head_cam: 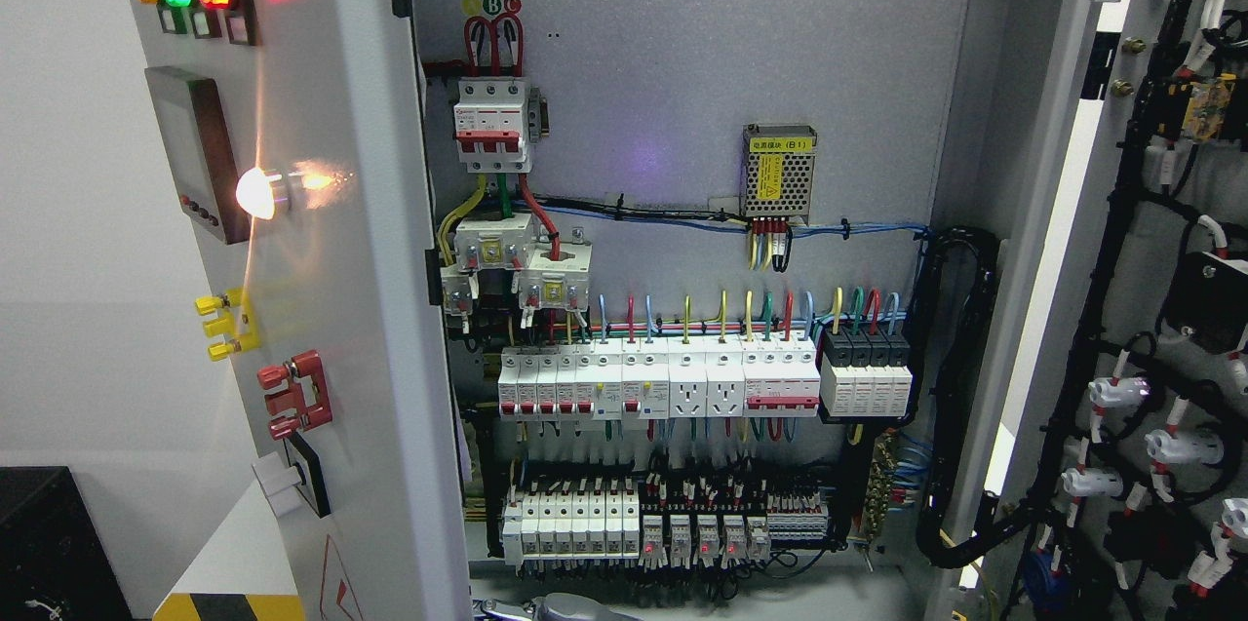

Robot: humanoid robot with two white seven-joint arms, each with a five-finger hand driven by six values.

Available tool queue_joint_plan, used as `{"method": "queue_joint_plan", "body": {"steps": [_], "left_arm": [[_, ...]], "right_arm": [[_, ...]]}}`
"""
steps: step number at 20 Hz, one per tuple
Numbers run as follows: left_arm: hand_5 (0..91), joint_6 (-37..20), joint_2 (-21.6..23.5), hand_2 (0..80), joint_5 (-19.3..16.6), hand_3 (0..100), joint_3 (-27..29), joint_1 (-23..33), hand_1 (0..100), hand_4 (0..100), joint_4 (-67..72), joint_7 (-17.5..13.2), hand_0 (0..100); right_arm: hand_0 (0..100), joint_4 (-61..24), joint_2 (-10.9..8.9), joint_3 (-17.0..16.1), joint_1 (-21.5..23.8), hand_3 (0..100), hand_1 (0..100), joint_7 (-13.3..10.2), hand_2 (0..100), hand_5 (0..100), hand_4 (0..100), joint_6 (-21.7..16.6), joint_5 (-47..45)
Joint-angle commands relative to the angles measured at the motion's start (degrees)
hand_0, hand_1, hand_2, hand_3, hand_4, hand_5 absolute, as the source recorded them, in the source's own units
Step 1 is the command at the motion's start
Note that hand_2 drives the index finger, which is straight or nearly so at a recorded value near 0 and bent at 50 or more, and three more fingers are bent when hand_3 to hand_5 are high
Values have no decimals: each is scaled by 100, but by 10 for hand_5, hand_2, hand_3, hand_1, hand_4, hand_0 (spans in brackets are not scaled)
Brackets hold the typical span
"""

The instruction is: Open door with both hands

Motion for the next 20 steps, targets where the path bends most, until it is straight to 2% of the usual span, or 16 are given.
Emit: {"method": "queue_joint_plan", "body": {"steps": [1, 9, 14, 18, 20], "left_arm": [[0, 0, 0, 0, 0, 0, 2, 0, 0, 0, -167, 0, 0], [0, 0, 0, 0, 0, 0, 2, 0, 0, 0, -167, 0, 0], [0, 0, 0, 0, 0, 0, 2, 0, 0, 0, -167, 0, 0], [0, 0, 0, 0, 0, 0, 2, 0, 0, 0, -167, 0, 0], [0, 0, 0, 0, 0, 0, 2, 0, 0, 0, -167, 0, 0]], "right_arm": [[194, 11, 155, 336, -55, 0, 0, -30, 0, 0, 0, 18, 38], [194, 55, 339, 476, -63, 0, 0, -30, 0, 0, 0, 18, 73], [194, 82, 366, 512, -221, 0, 0, -39, 0, 0, 0, 18, 81], [194, 160, 366, 687, -274, 0, 0, -39, 0, 0, 0, 18, 82], [194, 266, 444, 714, -344, 0, 0, -39, 0, 0, 0, 10, 82]]}}
